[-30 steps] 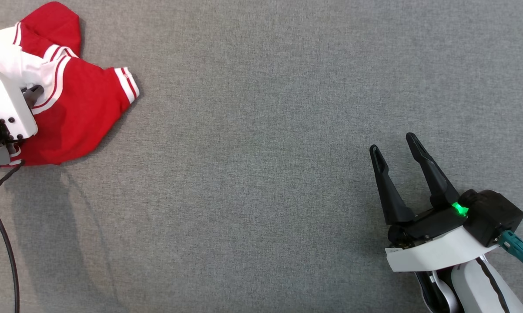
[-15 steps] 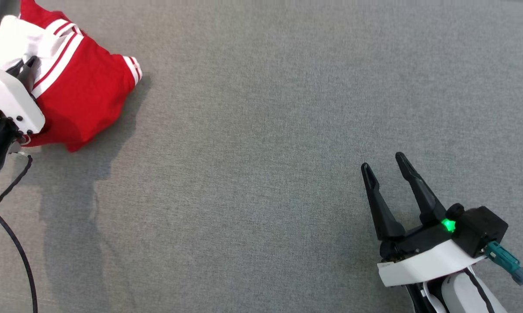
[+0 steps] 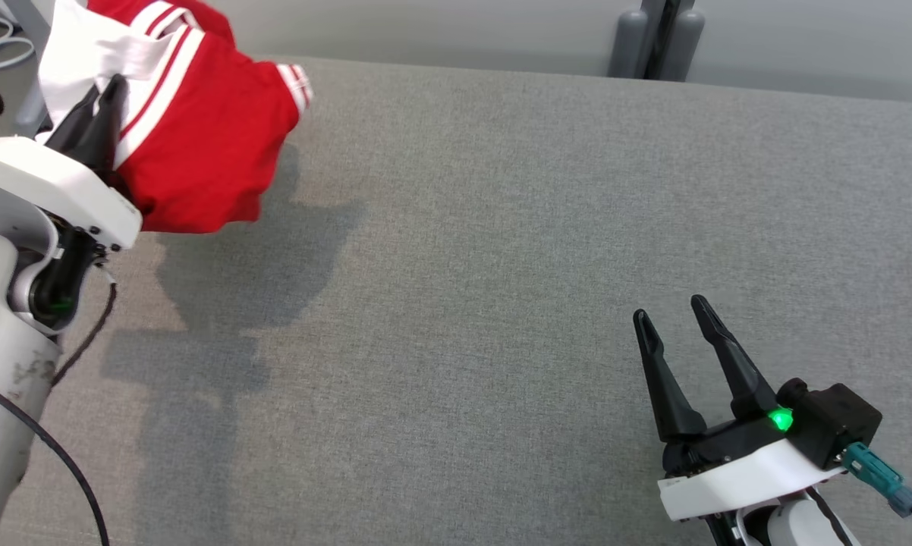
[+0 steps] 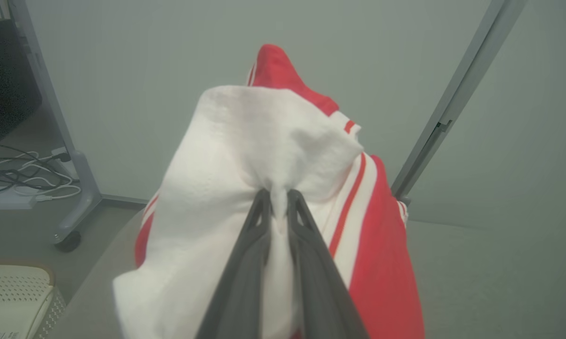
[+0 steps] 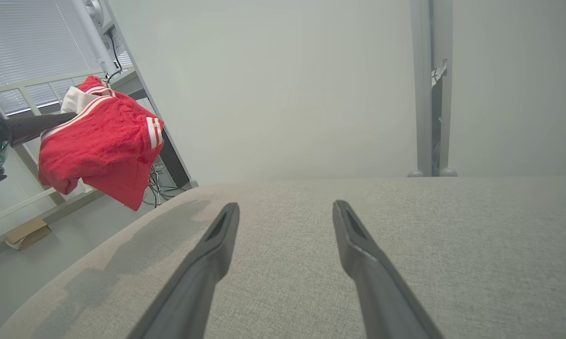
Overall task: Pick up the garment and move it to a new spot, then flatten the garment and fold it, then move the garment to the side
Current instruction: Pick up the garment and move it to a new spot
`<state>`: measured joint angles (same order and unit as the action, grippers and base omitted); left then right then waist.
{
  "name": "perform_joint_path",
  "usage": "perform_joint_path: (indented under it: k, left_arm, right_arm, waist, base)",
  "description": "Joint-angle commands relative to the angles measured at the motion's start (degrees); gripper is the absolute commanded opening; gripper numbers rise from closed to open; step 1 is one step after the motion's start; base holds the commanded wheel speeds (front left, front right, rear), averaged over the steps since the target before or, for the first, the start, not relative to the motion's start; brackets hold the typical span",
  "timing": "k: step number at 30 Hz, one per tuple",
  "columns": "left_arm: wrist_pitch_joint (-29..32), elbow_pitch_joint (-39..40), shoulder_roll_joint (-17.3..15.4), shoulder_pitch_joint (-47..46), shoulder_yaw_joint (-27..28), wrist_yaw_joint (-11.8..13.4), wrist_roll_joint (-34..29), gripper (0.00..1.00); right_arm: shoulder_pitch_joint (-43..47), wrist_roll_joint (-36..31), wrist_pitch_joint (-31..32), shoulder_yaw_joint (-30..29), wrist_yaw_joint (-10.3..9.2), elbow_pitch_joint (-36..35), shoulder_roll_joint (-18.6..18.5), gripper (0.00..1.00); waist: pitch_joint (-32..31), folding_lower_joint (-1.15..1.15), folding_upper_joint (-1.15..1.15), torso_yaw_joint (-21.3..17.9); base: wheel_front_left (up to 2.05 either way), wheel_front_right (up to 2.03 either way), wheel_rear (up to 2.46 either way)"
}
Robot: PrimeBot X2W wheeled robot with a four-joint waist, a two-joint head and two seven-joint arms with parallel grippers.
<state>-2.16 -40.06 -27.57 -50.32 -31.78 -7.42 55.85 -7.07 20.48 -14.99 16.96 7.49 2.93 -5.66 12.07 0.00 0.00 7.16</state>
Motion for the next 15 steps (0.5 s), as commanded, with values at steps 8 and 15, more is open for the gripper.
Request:
perform_joint_path:
  k: [8, 15]
  left_arm:
    - [-5.1, 8.2, 2.1, 4.1, -1.1, -0.1, 2.2, 0.0]
    - [-6.6, 13.3, 5.3, 8.3, -3.2, 0.9, 1.8, 0.0]
  right_arm:
    - [0.9, -0.6, -0.3, -2.9, 0.02, -0.4, 0.5, 1.0]
    - [1.6, -1.2, -0.3, -4.1, 0.02, -0.2, 0.8, 1.0]
  waist:
    - [-2.6, 0.0, 0.0, -1.6]
    - [-4.5, 0.0, 0.0, -4.6]
  base:
    - [0.0, 0.0, 0.0]
    - [0.0, 0.0, 0.0]
